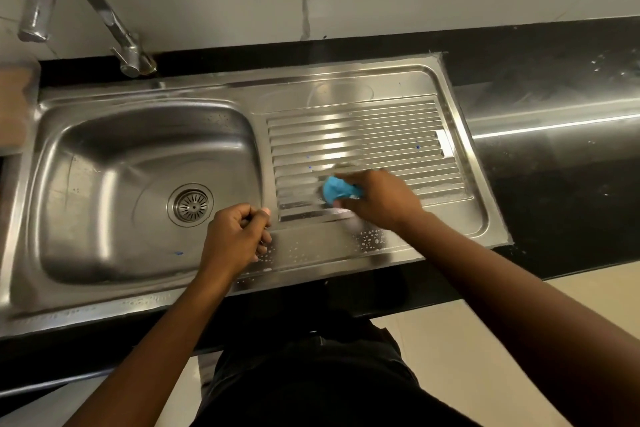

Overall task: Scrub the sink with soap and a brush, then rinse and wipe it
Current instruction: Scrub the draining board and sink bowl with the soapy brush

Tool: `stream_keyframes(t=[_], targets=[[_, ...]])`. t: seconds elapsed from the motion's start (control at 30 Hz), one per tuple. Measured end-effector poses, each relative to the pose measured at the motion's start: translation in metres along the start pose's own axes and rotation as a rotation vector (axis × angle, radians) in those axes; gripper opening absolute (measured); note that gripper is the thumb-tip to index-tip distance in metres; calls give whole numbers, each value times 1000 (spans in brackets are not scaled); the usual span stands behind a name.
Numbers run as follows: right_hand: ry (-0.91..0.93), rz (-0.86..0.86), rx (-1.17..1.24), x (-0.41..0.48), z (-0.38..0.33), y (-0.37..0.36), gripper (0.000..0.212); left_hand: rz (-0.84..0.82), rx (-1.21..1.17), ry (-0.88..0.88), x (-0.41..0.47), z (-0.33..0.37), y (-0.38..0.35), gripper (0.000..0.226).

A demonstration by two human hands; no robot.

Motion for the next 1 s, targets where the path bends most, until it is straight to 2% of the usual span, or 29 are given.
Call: stream_keyframes(t=[0.1, 0.17, 0.33, 0.47, 0.67, 0.77, 0.87, 1.0], targets=[[-102, 56, 48, -9, 36, 19, 59, -6, -1, -5, 0, 4, -5, 28], [-146, 112, 79, -6, 36, 22, 58, -8, 4, -8, 0, 6, -8, 28], [-40, 90, 143, 12, -8, -8, 61, -19, 27, -15, -2, 10, -17, 28], [11, 48, 111, 2, -7, -11, 57, -19, 26, -23, -1, 13, -21, 28], [-175, 71, 70, -32, 69, 32, 60, -35, 23, -29, 3, 14, -31, 29], [-237, 108, 119, -34, 78, 42, 63, -42, 20, -31, 5, 16, -36, 29], [-196, 150, 157, -24, 61, 35, 62, -54, 19, -34, 6, 18, -42, 29], [-96, 100, 188, -14, 31, 16, 61, -70, 30, -34, 6, 21, -50, 28]])
Point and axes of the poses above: each hand's wrist, its own x-axis towards the middle knuckle, its own y-axis out of the back of the hand, z = x × y, the point moved 4 cm from there along x, towards the middle knuckle, and after that the axes turned 12 degrees about -z, right-handed, at the moved point
